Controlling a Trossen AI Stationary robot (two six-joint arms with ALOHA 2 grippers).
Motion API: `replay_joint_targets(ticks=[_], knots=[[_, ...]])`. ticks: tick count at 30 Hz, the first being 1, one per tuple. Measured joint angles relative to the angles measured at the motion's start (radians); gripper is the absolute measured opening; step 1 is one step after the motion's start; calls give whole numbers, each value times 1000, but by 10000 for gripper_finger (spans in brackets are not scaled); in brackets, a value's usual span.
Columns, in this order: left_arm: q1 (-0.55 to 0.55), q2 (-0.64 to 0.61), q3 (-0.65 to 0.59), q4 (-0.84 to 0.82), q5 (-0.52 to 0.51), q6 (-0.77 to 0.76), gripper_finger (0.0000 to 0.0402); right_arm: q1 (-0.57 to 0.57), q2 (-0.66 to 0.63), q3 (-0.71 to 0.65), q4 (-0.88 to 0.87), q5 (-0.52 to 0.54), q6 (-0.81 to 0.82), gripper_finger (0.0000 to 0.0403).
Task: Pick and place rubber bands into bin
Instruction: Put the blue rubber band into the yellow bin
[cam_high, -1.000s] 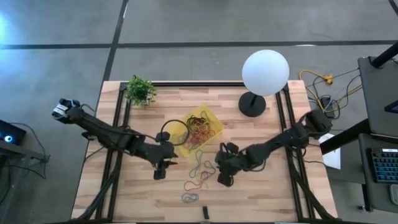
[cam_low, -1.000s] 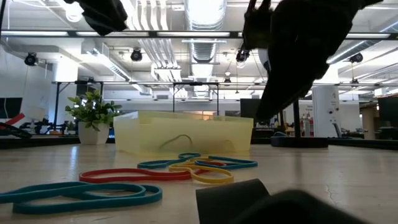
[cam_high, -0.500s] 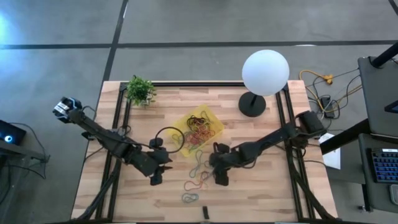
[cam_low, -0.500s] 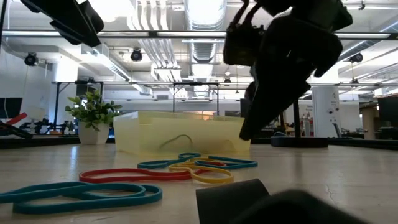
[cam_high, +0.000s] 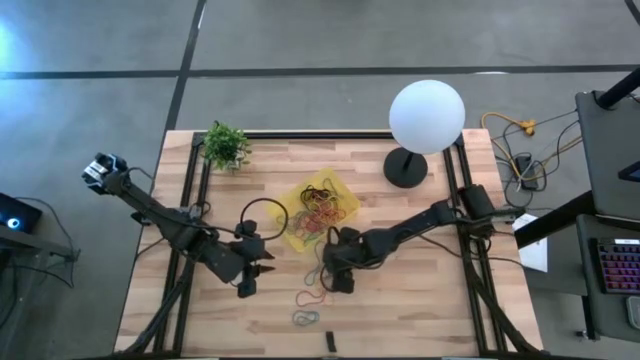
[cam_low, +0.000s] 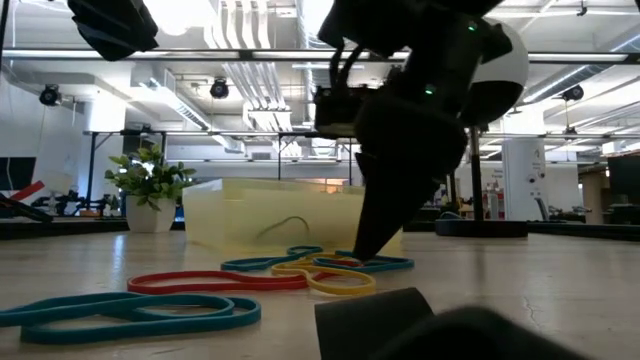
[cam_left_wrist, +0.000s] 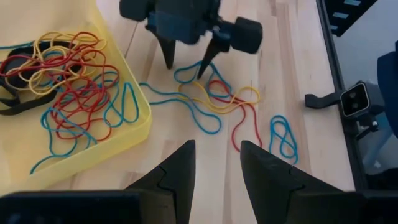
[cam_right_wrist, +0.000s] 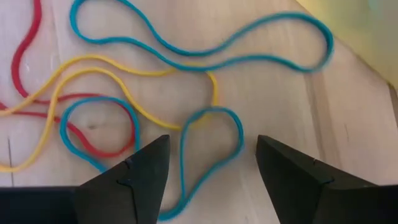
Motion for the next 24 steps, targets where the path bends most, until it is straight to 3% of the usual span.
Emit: replay_joint_targets(ticks=[13,18,24], knots=[[-10,-12,-23,4,-10,-28,112,2,149,200,-174,-38,-59,207],[-18,-11,-23,6,-11,-28,112,-2,132,195,-211,-50,-75,171],[-19,-11,-23,5,-16,-27,112,-3,126,193,-250,-62,-84,89]])
